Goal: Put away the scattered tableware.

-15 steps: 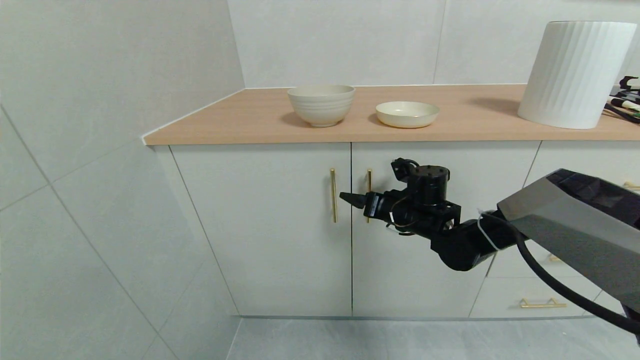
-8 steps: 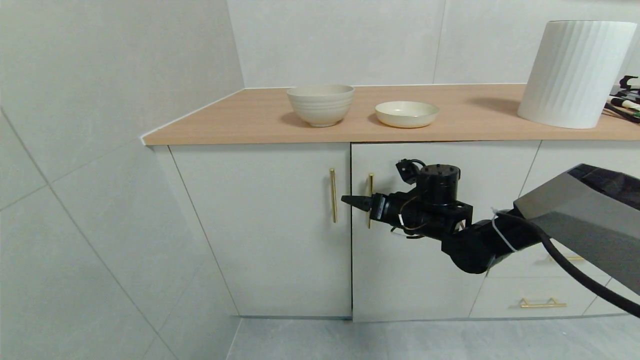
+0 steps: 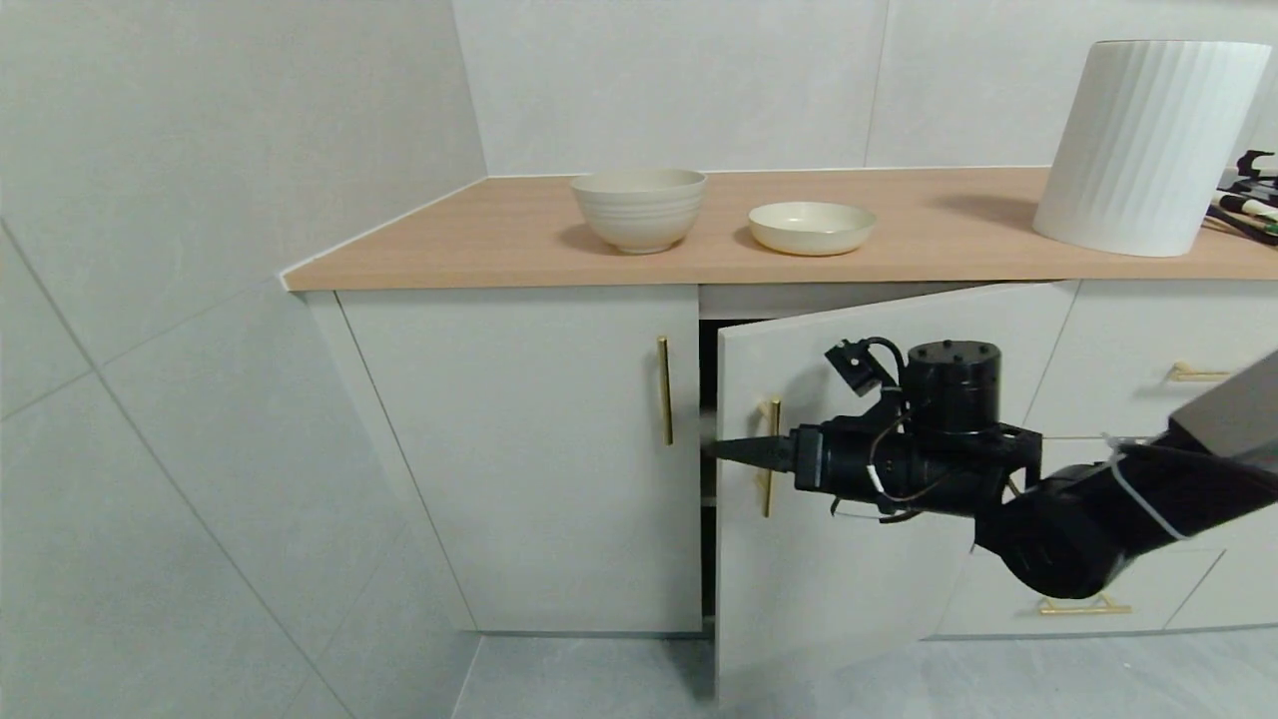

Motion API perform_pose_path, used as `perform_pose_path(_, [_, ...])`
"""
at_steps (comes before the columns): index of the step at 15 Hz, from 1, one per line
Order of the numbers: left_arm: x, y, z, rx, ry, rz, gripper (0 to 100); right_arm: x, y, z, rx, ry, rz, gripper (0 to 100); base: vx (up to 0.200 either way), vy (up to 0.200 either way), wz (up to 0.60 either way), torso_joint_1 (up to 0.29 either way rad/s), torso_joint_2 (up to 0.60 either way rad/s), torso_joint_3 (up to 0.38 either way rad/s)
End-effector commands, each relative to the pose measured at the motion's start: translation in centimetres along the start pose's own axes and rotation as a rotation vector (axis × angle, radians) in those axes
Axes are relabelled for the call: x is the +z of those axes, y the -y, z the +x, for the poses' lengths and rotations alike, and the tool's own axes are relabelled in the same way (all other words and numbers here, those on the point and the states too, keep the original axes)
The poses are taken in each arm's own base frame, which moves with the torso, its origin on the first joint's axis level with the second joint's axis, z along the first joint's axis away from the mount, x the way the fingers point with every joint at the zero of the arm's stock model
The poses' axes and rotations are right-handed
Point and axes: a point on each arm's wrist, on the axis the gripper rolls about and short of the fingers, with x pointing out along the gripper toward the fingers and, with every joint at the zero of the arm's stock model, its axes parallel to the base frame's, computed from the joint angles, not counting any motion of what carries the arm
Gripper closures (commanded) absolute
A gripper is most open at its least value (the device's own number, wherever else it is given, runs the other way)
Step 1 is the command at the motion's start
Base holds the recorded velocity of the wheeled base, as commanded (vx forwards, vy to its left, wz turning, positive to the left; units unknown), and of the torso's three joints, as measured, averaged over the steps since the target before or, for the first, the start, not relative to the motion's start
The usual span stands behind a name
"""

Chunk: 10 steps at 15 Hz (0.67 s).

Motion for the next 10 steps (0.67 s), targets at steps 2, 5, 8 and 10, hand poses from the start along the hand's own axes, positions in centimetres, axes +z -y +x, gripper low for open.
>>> perform_pose_path(2, [0.0,0.0,0.0,0.001,0.000,0.000,100,-0.4,-2.9,-3.6,0.067,-0.022,-0.014,0,0.000,0.000,0.00,0.000,0.00,0.000])
perform_pose_path(5, [0.7,0.0,-0.2,-0.004,0.035,0.001,100,-1.5,-4.0,-5.7,0.067,-0.031,-0.009,0,0.000,0.000,0.00,0.000,0.00,0.000])
perform_pose_path(8, [7.6,0.3,-2.2,-0.167,0.133,-0.037,100,-2.5,-4.9,-6.8,0.092,-0.021,-0.027,0,0.000,0.000,0.00,0.000,0.00,0.000])
perform_pose_path(10, [12.1,0.6,-1.7,-0.322,0.074,-0.034,100,-3.2,-4.8,-7.0,0.090,-0.027,-0.025,0,0.000,0.000,0.00,0.000,0.00,0.000])
